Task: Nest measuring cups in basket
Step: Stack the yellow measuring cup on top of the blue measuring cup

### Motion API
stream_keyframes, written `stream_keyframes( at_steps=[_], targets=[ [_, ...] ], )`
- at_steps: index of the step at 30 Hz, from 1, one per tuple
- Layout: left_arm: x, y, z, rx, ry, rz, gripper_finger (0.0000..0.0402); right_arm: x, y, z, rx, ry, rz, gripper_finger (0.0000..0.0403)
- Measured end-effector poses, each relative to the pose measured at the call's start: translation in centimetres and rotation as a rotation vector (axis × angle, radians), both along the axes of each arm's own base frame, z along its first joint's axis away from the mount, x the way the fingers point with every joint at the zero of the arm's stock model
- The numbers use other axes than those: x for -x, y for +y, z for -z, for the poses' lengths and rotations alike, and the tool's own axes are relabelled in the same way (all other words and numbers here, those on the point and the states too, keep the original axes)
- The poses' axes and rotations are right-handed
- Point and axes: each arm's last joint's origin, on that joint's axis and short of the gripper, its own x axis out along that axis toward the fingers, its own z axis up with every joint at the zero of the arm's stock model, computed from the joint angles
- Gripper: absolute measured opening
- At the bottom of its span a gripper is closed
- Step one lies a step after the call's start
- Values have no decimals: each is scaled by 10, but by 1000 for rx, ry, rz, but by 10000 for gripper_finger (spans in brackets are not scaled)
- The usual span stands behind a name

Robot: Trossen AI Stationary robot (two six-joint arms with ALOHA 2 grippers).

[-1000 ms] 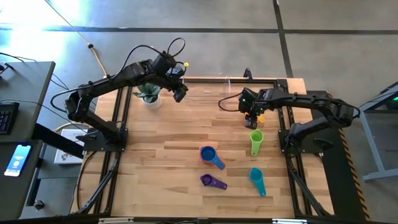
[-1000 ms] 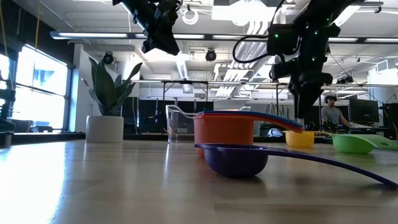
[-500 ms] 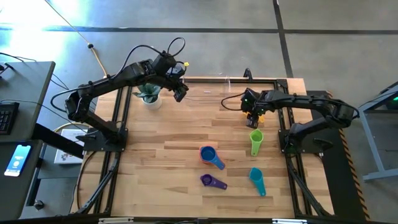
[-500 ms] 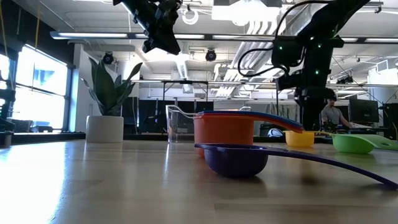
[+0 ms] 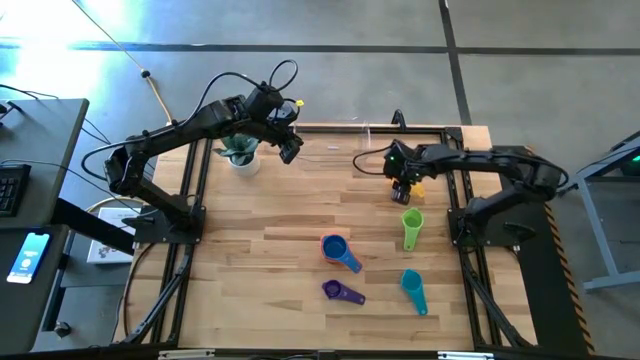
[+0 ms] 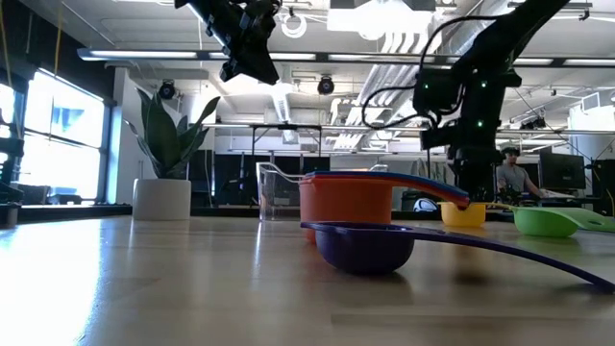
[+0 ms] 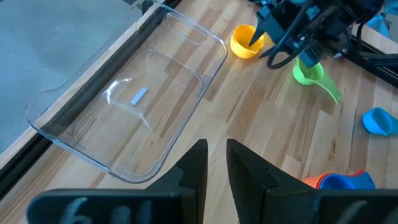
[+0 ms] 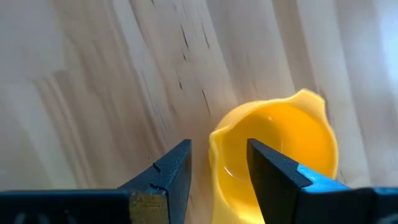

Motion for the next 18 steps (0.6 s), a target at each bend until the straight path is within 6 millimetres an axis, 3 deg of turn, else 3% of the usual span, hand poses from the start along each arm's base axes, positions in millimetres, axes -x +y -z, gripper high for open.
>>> stream_keyframes(
  at_steps=[6,9,14,18],
  targets=[
    [0,0,0,0,0,0,48,-2,-2,8,0,41,32,136],
    [0,0,0,0,0,0,48,-2,-2,7,-1,38,59,106],
    [0,0,0,1,1,0,48,-6,-5,1,3,15,74,16],
    [1,0,1,7,9,-1,48,-10,-7,-6,24,2,118,15]
  ],
)
